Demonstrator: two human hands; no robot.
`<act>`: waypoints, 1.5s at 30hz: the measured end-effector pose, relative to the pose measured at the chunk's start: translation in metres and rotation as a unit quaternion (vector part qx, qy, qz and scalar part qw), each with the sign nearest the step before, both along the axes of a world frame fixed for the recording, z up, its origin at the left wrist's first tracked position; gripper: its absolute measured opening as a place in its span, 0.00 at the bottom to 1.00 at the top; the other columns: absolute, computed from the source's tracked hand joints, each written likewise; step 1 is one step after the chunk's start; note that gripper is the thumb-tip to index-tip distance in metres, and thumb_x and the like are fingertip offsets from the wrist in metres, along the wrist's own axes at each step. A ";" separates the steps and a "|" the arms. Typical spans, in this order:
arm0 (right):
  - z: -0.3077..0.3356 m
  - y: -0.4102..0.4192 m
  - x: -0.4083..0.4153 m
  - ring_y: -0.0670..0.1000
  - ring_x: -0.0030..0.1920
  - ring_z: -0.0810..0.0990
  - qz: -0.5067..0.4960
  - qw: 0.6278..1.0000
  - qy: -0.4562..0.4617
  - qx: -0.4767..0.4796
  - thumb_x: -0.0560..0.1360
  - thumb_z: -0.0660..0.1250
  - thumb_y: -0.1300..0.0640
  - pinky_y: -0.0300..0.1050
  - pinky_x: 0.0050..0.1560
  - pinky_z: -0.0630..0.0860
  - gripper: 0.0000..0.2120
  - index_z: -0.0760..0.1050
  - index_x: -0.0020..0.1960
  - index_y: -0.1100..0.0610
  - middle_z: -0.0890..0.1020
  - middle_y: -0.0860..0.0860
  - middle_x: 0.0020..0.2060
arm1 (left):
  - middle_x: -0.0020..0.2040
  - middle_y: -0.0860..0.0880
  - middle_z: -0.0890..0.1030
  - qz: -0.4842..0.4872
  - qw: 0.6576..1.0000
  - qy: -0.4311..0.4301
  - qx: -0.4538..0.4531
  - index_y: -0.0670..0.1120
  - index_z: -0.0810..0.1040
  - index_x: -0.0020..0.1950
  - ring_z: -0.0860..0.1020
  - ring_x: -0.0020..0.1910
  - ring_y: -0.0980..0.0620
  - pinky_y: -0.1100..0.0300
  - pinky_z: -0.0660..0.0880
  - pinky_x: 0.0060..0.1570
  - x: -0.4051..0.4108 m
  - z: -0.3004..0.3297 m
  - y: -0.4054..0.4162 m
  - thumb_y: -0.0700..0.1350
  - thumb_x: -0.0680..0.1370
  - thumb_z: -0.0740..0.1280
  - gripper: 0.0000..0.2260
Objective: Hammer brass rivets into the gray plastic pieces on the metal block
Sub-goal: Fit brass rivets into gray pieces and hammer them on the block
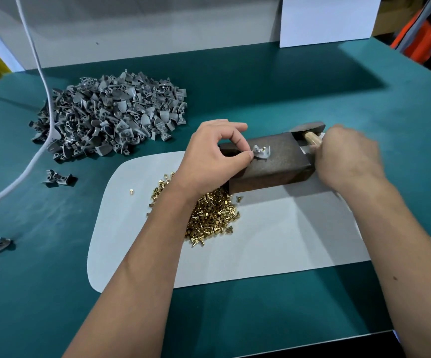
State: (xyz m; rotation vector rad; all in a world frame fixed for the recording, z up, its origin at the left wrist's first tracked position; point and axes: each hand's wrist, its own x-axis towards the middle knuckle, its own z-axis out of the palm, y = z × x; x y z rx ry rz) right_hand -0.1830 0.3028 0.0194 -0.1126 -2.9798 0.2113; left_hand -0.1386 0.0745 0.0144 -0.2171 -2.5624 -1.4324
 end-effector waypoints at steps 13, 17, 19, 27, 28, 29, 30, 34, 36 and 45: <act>0.046 -0.007 0.015 0.59 0.37 0.73 0.128 0.968 0.096 -0.196 0.81 0.58 0.41 0.55 0.40 0.74 0.19 0.78 0.47 0.54 0.75 0.51 0.29 | 0.63 0.54 0.82 -0.006 1.000 0.024 0.008 0.50 0.83 0.42 0.73 0.69 0.58 0.50 0.66 0.73 -0.003 -0.001 0.005 0.41 0.72 0.76 0.05; 0.050 -0.015 0.021 0.57 0.38 0.75 0.164 0.964 0.094 -0.189 0.81 0.56 0.39 0.54 0.41 0.76 0.20 0.77 0.50 0.54 0.78 0.52 0.33 | 0.62 0.52 0.83 -0.010 1.000 0.028 0.011 0.50 0.82 0.40 0.73 0.70 0.56 0.49 0.66 0.73 -0.002 -0.001 0.007 0.39 0.72 0.77 0.07; 0.050 -0.016 0.025 0.57 0.40 0.76 0.180 0.965 0.093 -0.167 0.81 0.56 0.39 0.54 0.41 0.77 0.19 0.77 0.50 0.53 0.80 0.51 0.35 | 0.62 0.53 0.83 -0.005 0.999 0.032 0.007 0.50 0.82 0.40 0.72 0.70 0.56 0.48 0.67 0.72 -0.002 0.000 0.005 0.39 0.72 0.77 0.07; 0.051 -0.019 0.037 0.56 0.36 0.72 0.236 0.947 0.157 -0.154 0.81 0.55 0.38 0.52 0.34 0.70 0.19 0.74 0.49 0.52 0.74 0.50 0.31 | 0.61 0.55 0.83 0.005 0.999 0.013 0.031 0.49 0.85 0.40 0.73 0.69 0.59 0.48 0.68 0.72 -0.006 -0.003 0.001 0.40 0.71 0.78 0.05; 0.050 -0.019 0.039 0.57 0.37 0.74 0.240 0.956 0.126 -0.110 0.81 0.55 0.38 0.50 0.35 0.69 0.18 0.73 0.47 0.51 0.75 0.48 0.31 | 0.61 0.55 0.83 0.006 0.999 0.013 0.031 0.50 0.85 0.39 0.73 0.69 0.60 0.48 0.68 0.72 -0.006 -0.002 0.001 0.41 0.71 0.78 0.05; 0.050 -0.019 0.040 0.57 0.38 0.75 0.242 0.961 0.104 -0.080 0.81 0.54 0.38 0.49 0.35 0.69 0.18 0.72 0.46 0.50 0.76 0.47 0.31 | 0.61 0.56 0.83 0.006 0.999 0.013 0.032 0.50 0.85 0.39 0.73 0.69 0.61 0.48 0.68 0.72 -0.005 -0.002 0.001 0.41 0.71 0.78 0.05; 0.051 -0.017 0.040 0.58 0.39 0.75 0.241 0.963 0.101 -0.069 0.80 0.54 0.37 0.48 0.35 0.69 0.18 0.72 0.46 0.50 0.76 0.46 0.31 | 0.61 0.56 0.83 0.005 0.999 0.011 0.034 0.50 0.85 0.39 0.73 0.69 0.61 0.48 0.68 0.73 -0.005 -0.002 0.001 0.41 0.71 0.78 0.05; 0.056 -0.016 0.039 0.58 0.35 0.72 0.226 0.940 0.203 -0.155 0.81 0.56 0.38 0.50 0.33 0.69 0.18 0.73 0.48 0.51 0.73 0.49 0.29 | 0.61 0.55 0.83 0.004 0.999 0.007 0.043 0.49 0.85 0.39 0.74 0.68 0.59 0.47 0.68 0.73 -0.007 -0.003 0.001 0.40 0.71 0.78 0.05; 0.051 -0.018 0.039 0.58 0.36 0.74 0.250 0.949 0.159 -0.105 0.81 0.55 0.38 0.48 0.32 0.67 0.18 0.71 0.46 0.51 0.74 0.48 0.30 | 0.61 0.55 0.83 0.009 0.999 0.007 0.042 0.48 0.86 0.40 0.74 0.68 0.59 0.48 0.69 0.72 -0.006 -0.003 0.001 0.40 0.71 0.78 0.04; 0.036 0.005 0.016 0.62 0.38 0.71 0.099 0.979 0.137 -0.116 0.81 0.63 0.47 0.49 0.38 0.67 0.10 0.75 0.49 0.53 0.76 0.53 0.34 | 0.62 0.55 0.83 0.013 0.998 -0.012 0.053 0.49 0.83 0.39 0.71 0.71 0.59 0.49 0.66 0.74 -0.004 -0.001 0.002 0.39 0.74 0.75 0.06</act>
